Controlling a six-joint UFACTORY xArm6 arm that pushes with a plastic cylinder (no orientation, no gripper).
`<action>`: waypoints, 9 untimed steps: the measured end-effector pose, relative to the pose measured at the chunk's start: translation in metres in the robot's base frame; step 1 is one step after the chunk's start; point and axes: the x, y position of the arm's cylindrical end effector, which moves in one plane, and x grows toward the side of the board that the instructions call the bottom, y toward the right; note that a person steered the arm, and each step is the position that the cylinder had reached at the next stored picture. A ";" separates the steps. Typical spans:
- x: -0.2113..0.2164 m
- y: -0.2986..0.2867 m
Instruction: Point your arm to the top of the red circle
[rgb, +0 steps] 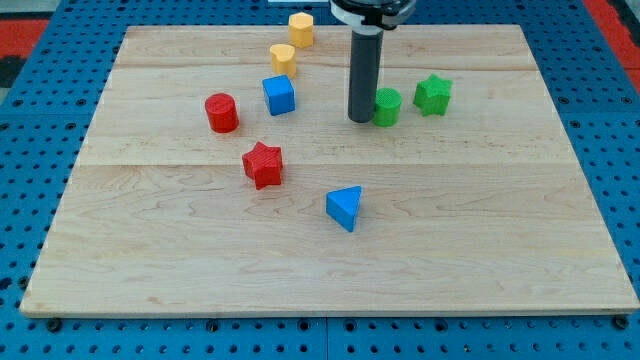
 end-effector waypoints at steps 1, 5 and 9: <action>0.029 -0.020; 0.061 -0.169; -0.007 -0.235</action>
